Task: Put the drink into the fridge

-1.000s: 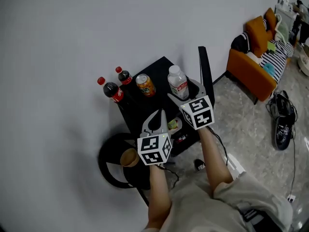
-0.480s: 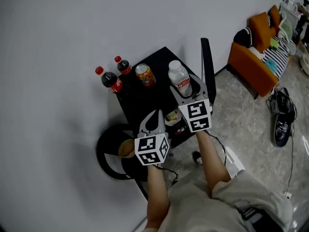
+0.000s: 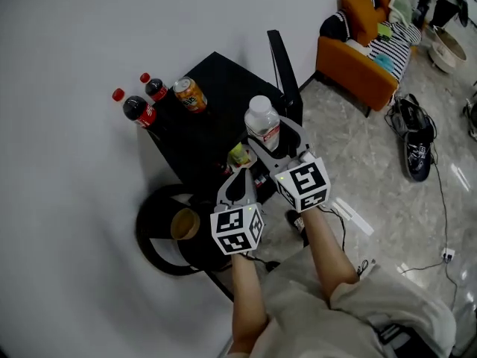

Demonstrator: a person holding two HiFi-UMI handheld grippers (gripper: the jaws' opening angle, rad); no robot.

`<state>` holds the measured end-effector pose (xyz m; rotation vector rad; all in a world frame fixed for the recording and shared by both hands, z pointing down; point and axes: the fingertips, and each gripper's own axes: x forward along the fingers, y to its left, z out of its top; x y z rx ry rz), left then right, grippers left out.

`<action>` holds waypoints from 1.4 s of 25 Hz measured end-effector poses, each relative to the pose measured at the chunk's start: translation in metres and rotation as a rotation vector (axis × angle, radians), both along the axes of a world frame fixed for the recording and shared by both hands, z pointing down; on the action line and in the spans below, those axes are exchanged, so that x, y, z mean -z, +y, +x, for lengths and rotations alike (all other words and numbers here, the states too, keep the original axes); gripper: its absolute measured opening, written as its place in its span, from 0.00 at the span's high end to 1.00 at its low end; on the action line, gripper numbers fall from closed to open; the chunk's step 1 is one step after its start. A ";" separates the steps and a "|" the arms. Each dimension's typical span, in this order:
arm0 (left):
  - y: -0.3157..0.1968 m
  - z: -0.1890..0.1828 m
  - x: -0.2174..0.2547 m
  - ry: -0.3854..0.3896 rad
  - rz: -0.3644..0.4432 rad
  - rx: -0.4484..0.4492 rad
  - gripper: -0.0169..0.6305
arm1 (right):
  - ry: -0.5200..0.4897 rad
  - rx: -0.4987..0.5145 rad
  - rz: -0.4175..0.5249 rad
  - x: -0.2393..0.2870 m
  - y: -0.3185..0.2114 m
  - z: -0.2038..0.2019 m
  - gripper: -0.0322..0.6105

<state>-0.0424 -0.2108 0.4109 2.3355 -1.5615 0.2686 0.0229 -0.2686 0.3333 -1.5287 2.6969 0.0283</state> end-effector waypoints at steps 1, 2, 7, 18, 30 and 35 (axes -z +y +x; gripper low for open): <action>0.005 0.003 -0.006 0.012 -0.013 -0.010 0.96 | 0.009 -0.003 0.000 -0.006 0.009 0.001 0.49; 0.011 0.007 -0.013 0.018 -0.024 -0.022 0.96 | 0.025 -0.005 -0.001 -0.013 0.018 0.003 0.49; 0.049 0.015 -0.061 -0.006 -0.067 -0.108 0.96 | 0.175 0.009 -0.070 -0.083 0.044 0.018 0.49; 0.014 -0.016 -0.181 -0.058 -0.031 0.023 0.96 | 0.067 0.017 -0.130 -0.244 -0.018 0.000 0.49; -0.059 0.003 -0.262 -0.057 0.035 0.014 0.96 | 0.092 0.054 -0.041 -0.327 -0.117 -0.042 0.49; -0.077 0.000 -0.294 -0.040 0.032 0.039 0.96 | 0.074 0.045 -0.017 -0.351 -0.149 -0.051 0.49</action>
